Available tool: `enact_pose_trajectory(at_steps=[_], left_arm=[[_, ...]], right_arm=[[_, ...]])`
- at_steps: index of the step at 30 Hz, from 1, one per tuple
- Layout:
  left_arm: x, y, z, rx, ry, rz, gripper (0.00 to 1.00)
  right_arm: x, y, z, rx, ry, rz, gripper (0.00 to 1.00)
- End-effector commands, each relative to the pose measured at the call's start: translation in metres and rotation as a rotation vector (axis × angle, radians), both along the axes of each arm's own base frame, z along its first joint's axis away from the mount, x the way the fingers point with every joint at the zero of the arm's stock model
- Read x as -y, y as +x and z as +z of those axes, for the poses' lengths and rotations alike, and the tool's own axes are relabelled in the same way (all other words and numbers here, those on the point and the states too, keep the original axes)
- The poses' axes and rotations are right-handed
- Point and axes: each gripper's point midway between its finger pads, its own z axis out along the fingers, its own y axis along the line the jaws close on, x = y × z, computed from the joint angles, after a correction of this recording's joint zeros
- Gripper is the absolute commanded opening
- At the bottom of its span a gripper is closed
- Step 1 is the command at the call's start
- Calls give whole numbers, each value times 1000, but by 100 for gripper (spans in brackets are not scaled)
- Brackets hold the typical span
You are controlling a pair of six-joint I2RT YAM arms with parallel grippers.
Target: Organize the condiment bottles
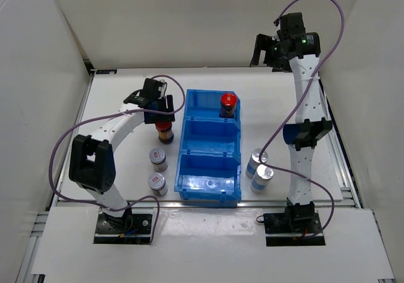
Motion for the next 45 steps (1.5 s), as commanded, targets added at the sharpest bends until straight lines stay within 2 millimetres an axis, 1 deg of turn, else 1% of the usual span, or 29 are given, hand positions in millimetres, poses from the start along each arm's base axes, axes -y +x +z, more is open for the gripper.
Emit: enact_pose_trajectory(at_steps=[1,3,4,6,7,10,11,13,14,15,17,18,19,21,23,26,27,28,29,30,32,34,36,38,39,41,43,44,45], left_arm=[[-18,22,54,125,73,76,11],[-19,30,78,169,76,76,11],[-17,43,110,248,66,84,11],[-14,54,131,283,53,87,11],[-10,65,162,353,33,86,11],[20,80,183,405,6,6,11],[37,86,195,428,-18,-24,11],[61,89,205,447,-60,-101,11],[77,90,219,475,-91,-136,11],[92,92,211,455,-115,-179,11],[109,92,208,449,-136,-219,11],[123,90,202,432,-152,-242,11],[127,89,204,432,-177,-253,11],[145,83,187,388,-193,-288,11],[148,82,183,375,-211,-289,11],[156,82,156,314,-235,-296,11],[160,84,154,317,-243,-303,11],[161,86,138,284,-238,-295,11],[163,89,133,280,-237,-295,11],[166,94,120,262,-237,-288,11],[170,96,109,241,-248,-287,13],[167,103,88,206,-233,-274,15],[163,108,76,184,-230,-256,17],[163,110,62,161,-222,-254,21],[159,112,62,162,-221,-245,22],[159,113,56,152,-217,-244,36],[156,118,63,170,-223,-236,54],[155,118,69,179,-226,-237,71],[155,117,74,187,-229,-238,83]], right_arm=[[7,-52,-11,-186,-12,7,100],[7,-51,-14,-195,-13,7,100],[6,-50,-14,-190,-13,7,100],[6,-49,-12,-181,-11,7,100],[6,-49,-12,-181,-11,7,100],[7,-50,-17,-199,-14,7,100],[7,-50,-17,-199,-14,7,100],[8,-50,-20,-207,-23,2,100],[8,-51,-16,-198,-21,2,100],[12,-50,-18,-207,-22,-7,100],[14,-52,-17,-207,-29,-13,100],[15,-54,-15,-209,-30,-13,100],[21,-52,-16,-208,-37,-30,100],[22,-56,-14,-214,-38,-30,100],[29,-55,-18,-225,-46,-48,100],[33,-59,-14,-227,-45,-57,100],[38,-58,-14,-227,-44,-68,100],[38,-60,-13,-229,-44,-68,100],[43,-59,-13,-229,-43,-78,100],[43,-60,-9,-220,-42,-79,100],[46,-62,-11,-233,-35,-82,100],[49,-64,-9,-237,-27,-87,100],[53,-66,-12,-253,-28,-96,100],[50,-70,-12,-265,-14,-86,100],[50,-71,-18,-289,-17,-86,100],[51,-74,-18,-303,1,-82,100],[50,-75,-18,-300,4,-69,100],[50,-77,-25,-329,1,-70,100],[48,-83,-19,-324,10,-65,100]])
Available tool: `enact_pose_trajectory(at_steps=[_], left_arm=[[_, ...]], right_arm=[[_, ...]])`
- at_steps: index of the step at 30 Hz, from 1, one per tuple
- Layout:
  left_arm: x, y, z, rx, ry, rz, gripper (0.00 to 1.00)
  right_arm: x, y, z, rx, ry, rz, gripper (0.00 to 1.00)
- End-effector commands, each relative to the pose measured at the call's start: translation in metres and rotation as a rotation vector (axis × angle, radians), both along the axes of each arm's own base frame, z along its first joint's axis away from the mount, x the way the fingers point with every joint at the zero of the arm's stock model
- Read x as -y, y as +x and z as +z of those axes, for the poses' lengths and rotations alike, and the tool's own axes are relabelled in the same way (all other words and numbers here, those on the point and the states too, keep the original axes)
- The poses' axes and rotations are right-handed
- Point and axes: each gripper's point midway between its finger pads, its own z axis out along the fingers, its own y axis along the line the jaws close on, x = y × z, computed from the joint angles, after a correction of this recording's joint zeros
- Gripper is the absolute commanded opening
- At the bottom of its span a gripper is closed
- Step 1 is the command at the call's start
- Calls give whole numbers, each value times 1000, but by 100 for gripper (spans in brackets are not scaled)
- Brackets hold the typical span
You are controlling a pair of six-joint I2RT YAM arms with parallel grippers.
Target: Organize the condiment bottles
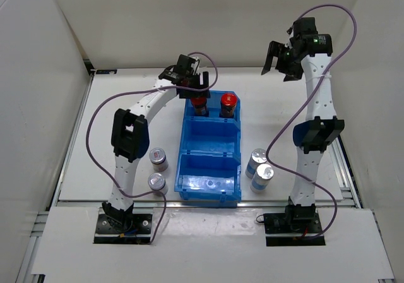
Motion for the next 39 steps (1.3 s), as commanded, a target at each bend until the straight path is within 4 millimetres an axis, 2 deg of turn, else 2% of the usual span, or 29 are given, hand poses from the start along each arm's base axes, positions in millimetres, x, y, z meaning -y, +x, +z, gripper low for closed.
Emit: enact_pose_trajectory(at_steps=[1,2,3,7,8,9,10,11,12,13,14,15,17,18,19,20,21,22,23,24,25,26,27,28,30,34,39], left_arm=[[3,12,69,134,-97,1,96],[3,9,83,154,-113,-7,100],[3,8,90,162,-125,-1,100],[-4,1,151,268,-181,-2,100],[-10,2,164,292,-190,8,100],[-18,-1,182,324,-203,16,100],[-19,-4,192,341,-211,16,100],[-29,-6,195,338,-207,31,100],[-47,-10,211,366,-195,74,100],[-53,-15,213,369,-182,93,100],[-68,-17,203,353,-141,125,100],[-91,-23,214,381,-103,198,100],[-109,-35,206,377,-45,242,100],[-123,-50,195,355,0,279,100],[-129,-57,191,349,14,291,100],[-136,-70,164,290,54,292,100],[-139,-79,157,276,61,291,100],[-145,-93,161,286,56,292,100],[-148,-102,154,273,63,291,100],[-152,-113,131,226,89,286,100],[-156,-123,132,233,86,287,100],[-159,-130,124,211,97,285,100],[-164,-139,105,177,125,289,100],[-167,-145,104,178,124,289,100],[-173,-150,89,156,155,303,100],[-178,-151,94,185,165,316,100],[-182,-154,90,182,183,317,100]], right_arm=[[1,-70,0,-207,14,19,100],[1,-75,-7,-239,12,19,100],[-3,-81,-3,-239,11,29,100],[-27,-105,-9,-280,-6,107,100],[-32,-111,-12,-296,-20,120,100],[-35,-120,-6,-279,-31,132,100],[-44,-133,-18,-321,-55,162,100],[-46,-146,-10,-297,-63,178,100],[-52,-152,-11,-281,-63,198,100],[-60,-165,-15,-290,-70,233,100],[-58,-185,-39,-367,-98,245,100],[-57,-200,-34,-341,-95,257,100],[-54,-226,-42,-363,-98,244,100],[-50,-240,-65,-427,-102,219,100],[-47,-247,-72,-438,-105,219,100],[-45,-255,-73,-427,-96,205,99],[-41,-266,-87,-471,-102,192,99],[-43,-268,-90,-466,-87,197,97],[-44,-273,-91,-467,-68,192,96],[-46,-276,-96,-477,-73,202,96],[-50,-281,-100,-482,-62,211,95],[-50,-281,-100,-482,-61,211,95],[-51,-282,-103,-484,-73,211,94],[-53,-283,-107,-494,-89,220,94],[-53,-279,-112,-495,-112,220,94],[-53,-274,-127,-549,-143,223,85],[-48,-278,-135,-569,-183,220,64]])
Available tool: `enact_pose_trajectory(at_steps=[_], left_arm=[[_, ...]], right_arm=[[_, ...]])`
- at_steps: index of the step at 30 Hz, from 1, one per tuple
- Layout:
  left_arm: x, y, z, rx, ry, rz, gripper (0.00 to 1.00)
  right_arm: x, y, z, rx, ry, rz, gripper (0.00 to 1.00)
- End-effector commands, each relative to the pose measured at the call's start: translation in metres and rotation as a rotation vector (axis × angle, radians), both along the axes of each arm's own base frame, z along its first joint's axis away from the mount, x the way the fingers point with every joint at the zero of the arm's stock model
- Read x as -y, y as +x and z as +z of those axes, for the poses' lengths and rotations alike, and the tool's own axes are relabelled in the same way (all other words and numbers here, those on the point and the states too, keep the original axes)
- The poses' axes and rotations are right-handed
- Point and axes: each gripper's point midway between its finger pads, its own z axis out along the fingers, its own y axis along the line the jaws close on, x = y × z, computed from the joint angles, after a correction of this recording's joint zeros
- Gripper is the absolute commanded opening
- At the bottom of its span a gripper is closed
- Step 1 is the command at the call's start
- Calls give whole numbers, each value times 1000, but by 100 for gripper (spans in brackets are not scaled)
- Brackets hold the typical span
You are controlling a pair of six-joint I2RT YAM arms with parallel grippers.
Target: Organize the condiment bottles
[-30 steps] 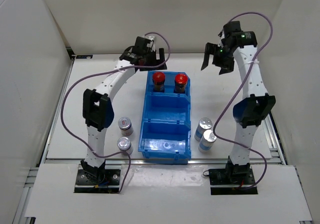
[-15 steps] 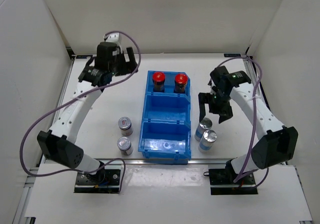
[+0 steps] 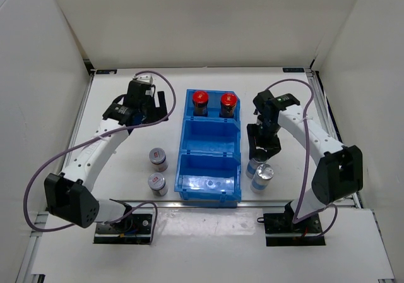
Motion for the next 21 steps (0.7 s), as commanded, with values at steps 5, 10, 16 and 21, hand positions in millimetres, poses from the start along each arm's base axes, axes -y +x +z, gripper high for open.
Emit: enact_pose_trajectory(at_steps=[5,10,16,21], left_arm=[[-11,-5,19,79,21,23,100],[-13,-4,19,81,27,30,100],[-13,-5,16,72,30,30,100],[-13,-5,16,72,30,30,100]], right_arm=[[8,6,12,55,-47,-8,36],[1,31,57,159,-22,-3,13],[-21,69,105,301,34,52,2],[-64,89,125,355,71,202,2]])
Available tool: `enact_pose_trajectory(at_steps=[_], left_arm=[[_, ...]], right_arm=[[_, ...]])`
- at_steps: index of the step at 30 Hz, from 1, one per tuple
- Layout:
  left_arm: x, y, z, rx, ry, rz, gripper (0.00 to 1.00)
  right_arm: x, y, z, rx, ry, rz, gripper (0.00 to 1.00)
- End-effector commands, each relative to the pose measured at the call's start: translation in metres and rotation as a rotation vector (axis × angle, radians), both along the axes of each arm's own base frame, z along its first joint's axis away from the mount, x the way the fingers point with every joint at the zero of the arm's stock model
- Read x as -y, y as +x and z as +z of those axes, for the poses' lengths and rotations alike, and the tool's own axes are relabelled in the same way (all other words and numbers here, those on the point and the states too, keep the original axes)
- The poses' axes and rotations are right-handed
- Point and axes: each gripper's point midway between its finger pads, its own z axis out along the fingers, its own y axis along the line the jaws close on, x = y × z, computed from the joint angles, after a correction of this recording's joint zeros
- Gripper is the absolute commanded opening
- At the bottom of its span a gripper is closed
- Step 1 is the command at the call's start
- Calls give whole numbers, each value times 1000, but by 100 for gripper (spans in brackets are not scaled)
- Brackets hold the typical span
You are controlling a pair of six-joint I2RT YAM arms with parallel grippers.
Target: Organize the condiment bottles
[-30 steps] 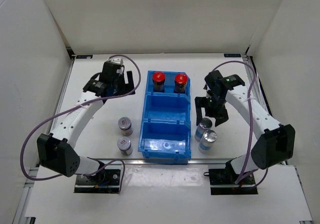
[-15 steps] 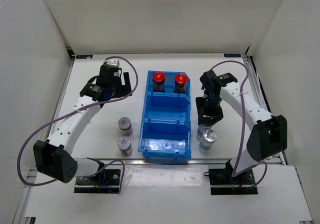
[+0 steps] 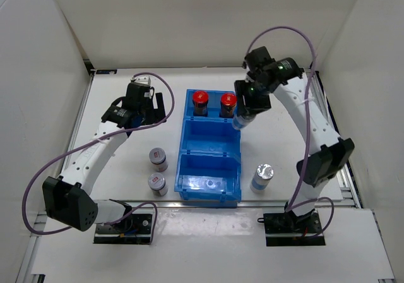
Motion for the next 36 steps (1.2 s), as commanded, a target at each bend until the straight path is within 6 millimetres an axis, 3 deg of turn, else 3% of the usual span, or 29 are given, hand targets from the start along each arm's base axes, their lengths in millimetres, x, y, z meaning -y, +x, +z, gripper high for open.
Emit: enact_pose_trajectory(at_steps=[1,6,13,15,22,26,36], left_arm=[[-3,-1,13,46,0,5,100],[-3,-1,13,46,0,5,100],[-8,-5,15,52,18,13,100],[-8,-5,14,52,18,13,100],[-8,-5,14,52,18,13,100],[-8,-5,12,52,18,13,100],[-8,-6,9,44,21,12,100]], right_arm=[[-21,-12,7,-38,-34,138,2],[-49,-5,-11,-87,-69,240,2],[-55,-5,-31,-160,-77,250,3],[-58,-8,-31,-171,-56,257,3],[-54,-20,11,-81,8,266,3],[-56,-31,19,-73,19,299,3],[-53,-38,-11,-148,-33,311,3]])
